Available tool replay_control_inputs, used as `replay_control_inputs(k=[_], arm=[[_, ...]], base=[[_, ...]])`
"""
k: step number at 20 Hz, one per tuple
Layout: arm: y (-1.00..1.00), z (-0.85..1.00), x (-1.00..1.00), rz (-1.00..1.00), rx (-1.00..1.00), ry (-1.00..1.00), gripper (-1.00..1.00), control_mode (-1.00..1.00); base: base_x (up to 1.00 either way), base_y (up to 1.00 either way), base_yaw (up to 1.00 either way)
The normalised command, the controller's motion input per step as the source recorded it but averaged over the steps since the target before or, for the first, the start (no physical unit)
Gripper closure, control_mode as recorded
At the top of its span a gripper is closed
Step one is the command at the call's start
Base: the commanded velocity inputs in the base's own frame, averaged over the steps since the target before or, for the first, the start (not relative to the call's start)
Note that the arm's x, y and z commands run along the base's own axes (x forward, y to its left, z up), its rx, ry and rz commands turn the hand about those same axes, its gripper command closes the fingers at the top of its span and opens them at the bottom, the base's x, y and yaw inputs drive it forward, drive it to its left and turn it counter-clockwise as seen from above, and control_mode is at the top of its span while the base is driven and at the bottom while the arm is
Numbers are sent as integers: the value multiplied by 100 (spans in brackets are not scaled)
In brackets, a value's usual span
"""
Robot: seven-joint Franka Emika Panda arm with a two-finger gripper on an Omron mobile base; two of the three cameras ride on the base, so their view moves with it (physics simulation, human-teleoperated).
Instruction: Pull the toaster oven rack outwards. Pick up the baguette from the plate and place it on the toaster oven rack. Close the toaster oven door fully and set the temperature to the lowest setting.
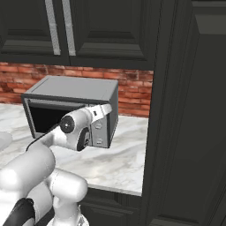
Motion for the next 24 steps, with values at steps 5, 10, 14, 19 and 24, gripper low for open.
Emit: replay_control_inputs(k=[5,10,14,19,24], arm=[[25,14,0,0,-81,-18,100,-100],[46,0,-2,-2,-90,-22,100,-100],[69,0,-5,-14,-95,-24,100,-100],[68,16,0,-21,-83,-15,100,-100],[81,9,0,-16,-82,-30,100,-100]], base=[[0,0,0],[0,0,0],[0,0,0],[0,0,0],[0,0,0]])
